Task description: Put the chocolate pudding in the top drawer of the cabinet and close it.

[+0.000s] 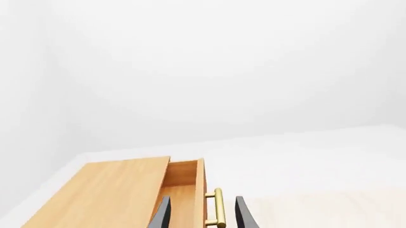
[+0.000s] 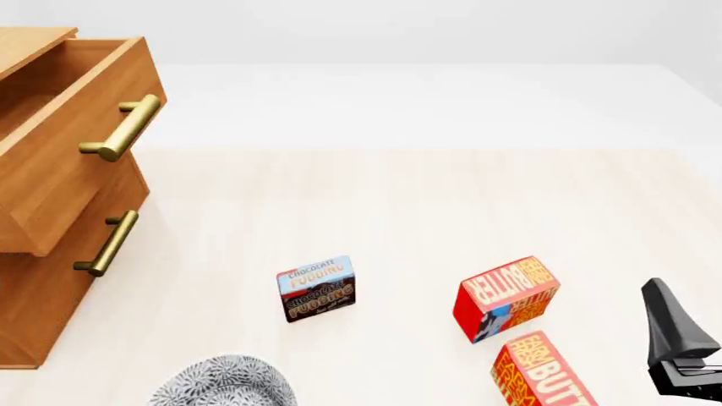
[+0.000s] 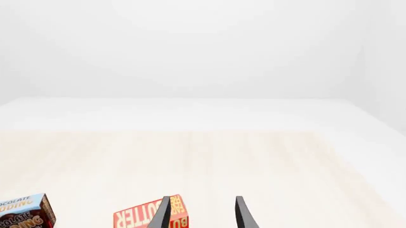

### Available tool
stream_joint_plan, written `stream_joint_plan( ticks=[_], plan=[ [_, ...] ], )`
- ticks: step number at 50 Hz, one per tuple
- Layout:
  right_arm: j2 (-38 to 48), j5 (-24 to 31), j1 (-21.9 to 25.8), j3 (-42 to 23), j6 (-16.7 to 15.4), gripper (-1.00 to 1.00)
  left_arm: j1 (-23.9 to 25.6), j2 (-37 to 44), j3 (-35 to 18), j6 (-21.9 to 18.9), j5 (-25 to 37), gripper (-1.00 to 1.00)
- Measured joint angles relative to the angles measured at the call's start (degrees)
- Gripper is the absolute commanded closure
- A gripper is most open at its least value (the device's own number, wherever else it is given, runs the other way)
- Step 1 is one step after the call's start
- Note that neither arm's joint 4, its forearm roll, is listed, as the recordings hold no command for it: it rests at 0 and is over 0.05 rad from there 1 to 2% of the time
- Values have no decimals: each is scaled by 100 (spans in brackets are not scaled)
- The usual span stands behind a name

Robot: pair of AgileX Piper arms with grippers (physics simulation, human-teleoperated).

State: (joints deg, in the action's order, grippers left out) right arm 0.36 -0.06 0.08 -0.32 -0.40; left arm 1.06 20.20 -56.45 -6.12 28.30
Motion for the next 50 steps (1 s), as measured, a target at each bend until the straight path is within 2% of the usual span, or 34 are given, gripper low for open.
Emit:
stream_joint_plan(
  ticks=[15, 29, 37, 50],
  plan=[
    [0, 0, 0, 0, 0, -100, -46, 681, -702, -117, 459, -100],
    [0, 0, 0, 0, 0, -100, -176, 1252, -1463, -334, 1135, -100],
    [0, 0, 0, 0, 0, -100, -178, 1592, -1842, -275, 1549, -100],
    [0, 0, 0, 0, 0, -100, -176, 2124, -2144, -85, 2008, -100]
  ],
)
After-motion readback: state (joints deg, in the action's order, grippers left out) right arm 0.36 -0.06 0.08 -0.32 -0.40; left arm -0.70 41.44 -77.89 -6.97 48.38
